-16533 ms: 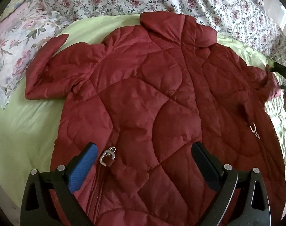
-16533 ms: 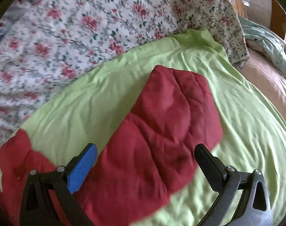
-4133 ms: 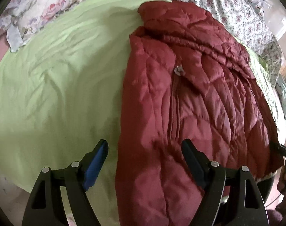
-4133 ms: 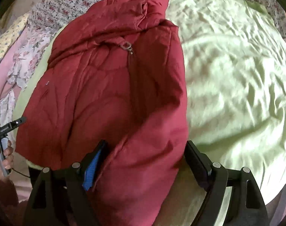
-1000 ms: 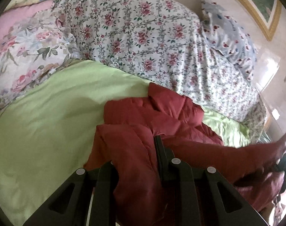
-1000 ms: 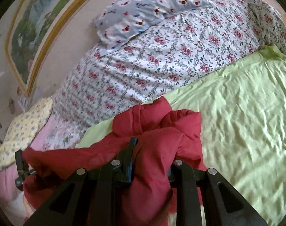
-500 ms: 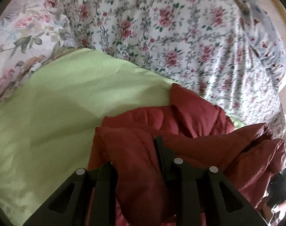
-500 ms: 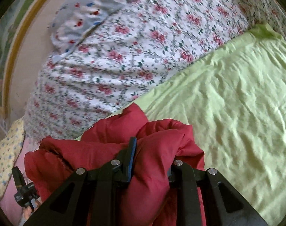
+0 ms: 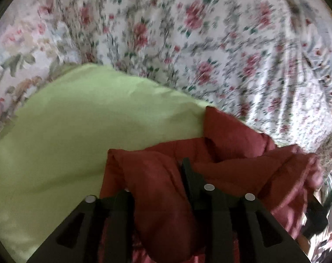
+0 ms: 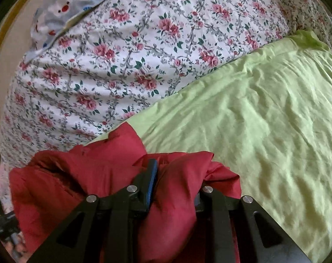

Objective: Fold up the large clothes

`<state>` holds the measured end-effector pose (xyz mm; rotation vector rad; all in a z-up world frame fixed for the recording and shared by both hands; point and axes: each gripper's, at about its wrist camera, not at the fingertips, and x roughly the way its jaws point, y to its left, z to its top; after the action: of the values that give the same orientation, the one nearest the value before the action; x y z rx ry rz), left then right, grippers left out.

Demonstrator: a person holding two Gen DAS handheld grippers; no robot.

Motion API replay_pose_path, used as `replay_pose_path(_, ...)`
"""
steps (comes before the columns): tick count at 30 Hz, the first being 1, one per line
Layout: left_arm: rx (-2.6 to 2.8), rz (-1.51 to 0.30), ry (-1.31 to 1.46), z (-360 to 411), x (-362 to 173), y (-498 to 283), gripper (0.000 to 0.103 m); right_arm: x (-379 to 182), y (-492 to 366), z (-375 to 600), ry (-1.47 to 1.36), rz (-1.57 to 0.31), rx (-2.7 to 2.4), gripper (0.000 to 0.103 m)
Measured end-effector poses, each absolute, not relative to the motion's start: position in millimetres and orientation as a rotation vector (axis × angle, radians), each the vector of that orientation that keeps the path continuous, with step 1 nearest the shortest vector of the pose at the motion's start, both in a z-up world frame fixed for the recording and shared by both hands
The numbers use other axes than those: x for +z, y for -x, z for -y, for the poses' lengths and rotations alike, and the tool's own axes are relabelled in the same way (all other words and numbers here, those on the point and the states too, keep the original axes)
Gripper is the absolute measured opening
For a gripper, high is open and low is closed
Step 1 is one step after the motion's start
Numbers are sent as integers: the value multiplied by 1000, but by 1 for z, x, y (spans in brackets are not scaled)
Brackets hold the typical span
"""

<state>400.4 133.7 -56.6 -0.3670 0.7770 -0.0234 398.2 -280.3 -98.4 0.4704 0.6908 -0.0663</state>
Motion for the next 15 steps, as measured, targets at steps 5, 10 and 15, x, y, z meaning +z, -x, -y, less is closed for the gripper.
replay_pose_path(5,-51,-669,321,-129,-29,-343,40,-97,-404,272,-428,-692,-70,21)
replay_pose_path(10,-121,-625,266,-108,-24,-291,50,-97,-406,274,-432,-698,-87,22)
replay_pose_path(15,-236,-694,153,-63,-50,-274,52,-97,-408,273,-427,-705,-93,22)
